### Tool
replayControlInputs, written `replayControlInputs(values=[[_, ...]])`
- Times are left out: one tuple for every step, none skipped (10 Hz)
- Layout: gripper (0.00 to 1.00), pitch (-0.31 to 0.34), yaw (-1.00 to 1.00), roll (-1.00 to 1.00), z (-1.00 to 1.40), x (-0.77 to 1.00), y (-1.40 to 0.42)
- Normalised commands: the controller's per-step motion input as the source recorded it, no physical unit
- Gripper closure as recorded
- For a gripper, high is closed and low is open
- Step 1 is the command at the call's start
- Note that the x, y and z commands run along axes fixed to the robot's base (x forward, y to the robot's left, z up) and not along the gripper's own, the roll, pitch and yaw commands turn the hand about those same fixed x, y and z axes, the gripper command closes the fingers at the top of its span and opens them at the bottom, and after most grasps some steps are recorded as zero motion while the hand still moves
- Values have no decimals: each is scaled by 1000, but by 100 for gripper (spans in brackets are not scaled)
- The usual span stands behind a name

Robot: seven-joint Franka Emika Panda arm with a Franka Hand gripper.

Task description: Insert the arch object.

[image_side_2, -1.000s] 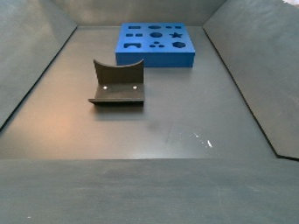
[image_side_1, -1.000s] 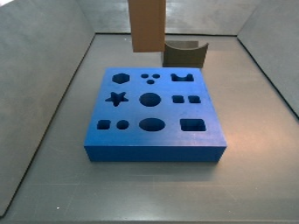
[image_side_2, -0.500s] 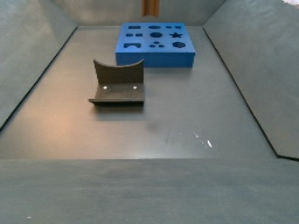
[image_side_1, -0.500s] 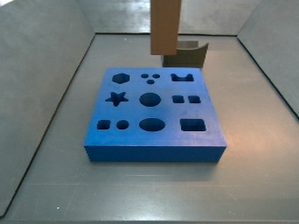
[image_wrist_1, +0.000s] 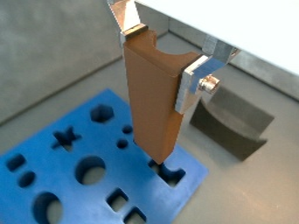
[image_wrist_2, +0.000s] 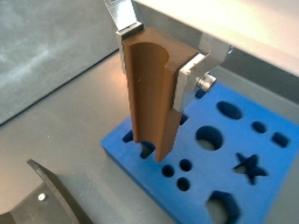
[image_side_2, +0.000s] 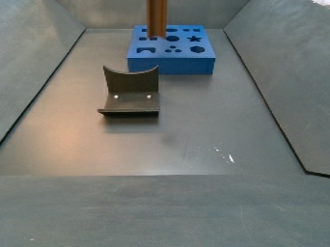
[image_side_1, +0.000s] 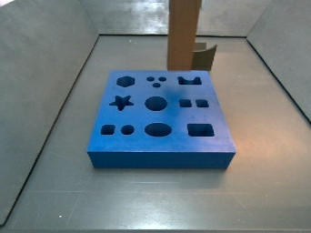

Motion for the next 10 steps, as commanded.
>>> replayControlInputs(values=[[100,57,123,34,-440,889,80],[100,124,191,64,-200,797,0],[100,154,114,86,-40,683,0],[100,149,71,94,-29,674,-40],[100,114,57,87,-134,660,-3],[100,56,51,61,-180,366,0],[100,0,91,46,-180,140,0],[100,0,109,49,-211,100,0],[100,0,43,34,-317,134,0],[100,-23,0,24,-271,0,0]])
